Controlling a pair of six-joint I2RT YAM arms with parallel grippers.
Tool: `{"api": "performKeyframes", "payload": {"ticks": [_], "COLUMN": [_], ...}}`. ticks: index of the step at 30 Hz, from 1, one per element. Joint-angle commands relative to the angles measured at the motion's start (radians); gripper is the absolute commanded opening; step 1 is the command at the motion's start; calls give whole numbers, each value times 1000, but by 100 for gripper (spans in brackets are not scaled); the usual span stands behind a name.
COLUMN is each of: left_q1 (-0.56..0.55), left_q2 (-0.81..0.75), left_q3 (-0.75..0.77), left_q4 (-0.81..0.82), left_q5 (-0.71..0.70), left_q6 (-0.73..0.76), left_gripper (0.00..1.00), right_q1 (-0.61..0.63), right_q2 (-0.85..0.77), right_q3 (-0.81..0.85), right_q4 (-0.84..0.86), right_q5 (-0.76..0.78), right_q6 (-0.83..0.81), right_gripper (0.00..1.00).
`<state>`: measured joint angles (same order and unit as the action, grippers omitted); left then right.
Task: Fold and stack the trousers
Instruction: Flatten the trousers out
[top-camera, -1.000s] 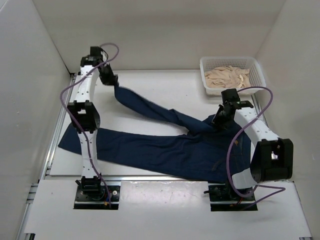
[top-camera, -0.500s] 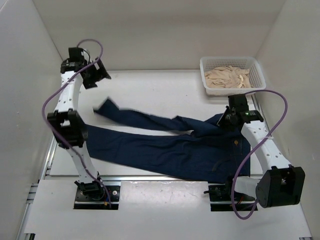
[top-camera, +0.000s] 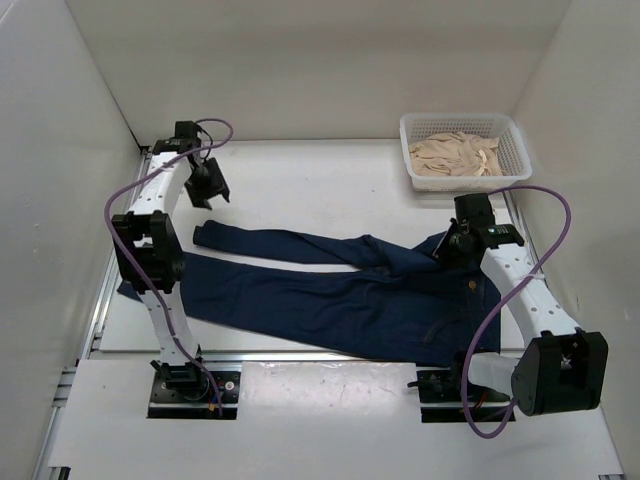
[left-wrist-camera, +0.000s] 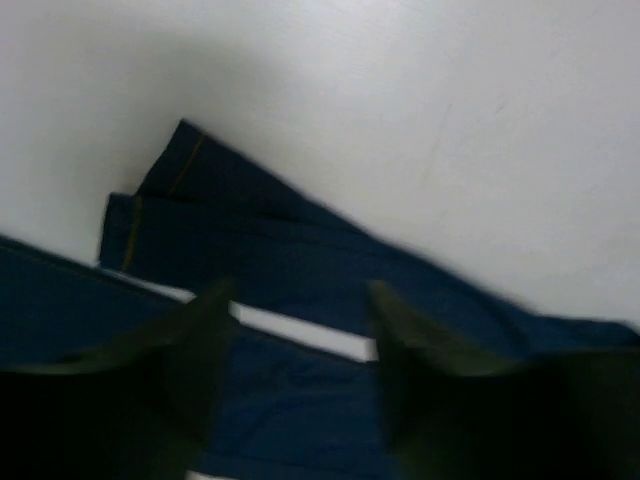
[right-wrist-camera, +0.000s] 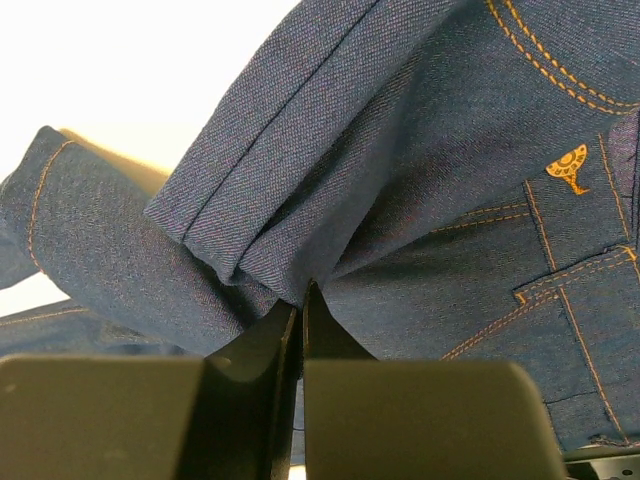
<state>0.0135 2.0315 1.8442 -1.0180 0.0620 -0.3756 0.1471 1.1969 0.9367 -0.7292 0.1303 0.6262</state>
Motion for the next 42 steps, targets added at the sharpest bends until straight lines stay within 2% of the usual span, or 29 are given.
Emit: {"api": "performKeyframes", "payload": {"ticks": [1,3,10,11,12,14,15,17,18,21,25,29,33,34,37,38,40,41,42], "left_q1": [9,20,20,20,20,20,20,20,10,9,72,149,175,151,68,54,34,25,25], "left_q2": [-65,-65,62,78,107,136,172,203,216,216,154,6,-63,-63,13,57,99,113,122], "left_q3": [-126,-186,-163,-140,-126,-88,-26,47,125,226,355,330,263,263,273,273,257,224,202], "left_q4": [-16,-2,18,27,27,41,27,4,-28,-50,-50,37,93,50,-66,-89,-116,-116,-116], "left_q5": [-103,-113,-59,-16,7,50,83,123,124,114,186,284,305,296,112,43,9,-29,-30], "left_q6": [-20,-32,-42,-30,-20,-20,-20,-6,-6,-6,-17,-26,-20,-8,33,33,33,9,9], "left_gripper": [88,100,99,86,70,25,10,10,10,10,10,10,10,10,10,35,77,93,100], "right_q1": [5,5,5,5,5,5,5,5,5,5,5,5,5,5,5,5,5,5,5], "right_q2": [-8,-8,1,-8,-8,-19,-19,-19,-19,-28,-28,-117,-188,-188,-177,-168,-168,-168,-168], "right_q3": [13,13,22,22,22,33,57,86,123,194,327,330,246,232,170,160,145,133,132], "right_q4": [14,14,5,5,5,5,5,-4,-13,-39,-94,-105,-76,-76,-76,-76,-76,-67,-67], "right_q5": [-9,-18,-17,-17,-26,-38,-38,-47,-47,-57,-46,-2,19,19,-23,-23,-32,-32,-32], "right_q6": [-5,-5,-14,-14,-14,-14,-14,-25,-34,-62,-95,-82,-72,-72,-62,-51,-42,-42,-42], "right_gripper": [0,0,0,0,0,0,0,0,0,0,0,0,0,0,0,0,0,0,0]}}
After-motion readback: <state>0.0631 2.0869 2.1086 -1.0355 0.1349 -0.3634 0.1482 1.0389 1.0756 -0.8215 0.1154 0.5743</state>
